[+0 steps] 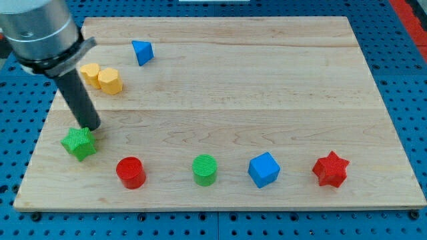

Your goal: Move your arm away from green star

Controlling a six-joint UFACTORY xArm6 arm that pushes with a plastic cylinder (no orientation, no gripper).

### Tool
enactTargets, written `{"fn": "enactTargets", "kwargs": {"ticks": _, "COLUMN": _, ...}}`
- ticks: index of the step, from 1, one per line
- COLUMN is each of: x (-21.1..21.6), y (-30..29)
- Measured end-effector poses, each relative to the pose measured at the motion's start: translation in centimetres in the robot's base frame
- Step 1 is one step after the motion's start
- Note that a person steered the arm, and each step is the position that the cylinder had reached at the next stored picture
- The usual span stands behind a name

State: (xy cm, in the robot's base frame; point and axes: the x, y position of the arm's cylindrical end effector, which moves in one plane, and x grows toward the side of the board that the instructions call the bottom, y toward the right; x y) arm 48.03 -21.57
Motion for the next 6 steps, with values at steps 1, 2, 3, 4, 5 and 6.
{"fn": "enactTargets", "kwargs": {"ticks": 1, "x": 4.1, "y": 1.0}}
{"fn": "enactTargets", "kwargs": {"ticks": 2, "x": 5.5, "y": 1.4}}
{"fn": "enactTargets", "kwargs": {"ticks": 3, "x": 5.5, "y": 1.4}}
{"fn": "enactTargets", "kwargs": {"ticks": 4, "x": 5.5, "y": 2.0}}
{"fn": "enactTargets", "kwargs": {"ticks": 5, "x": 0.0, "y": 3.5}}
{"fn": "enactTargets", "kwargs": {"ticks": 6, "x": -5.8, "y": 6.4}}
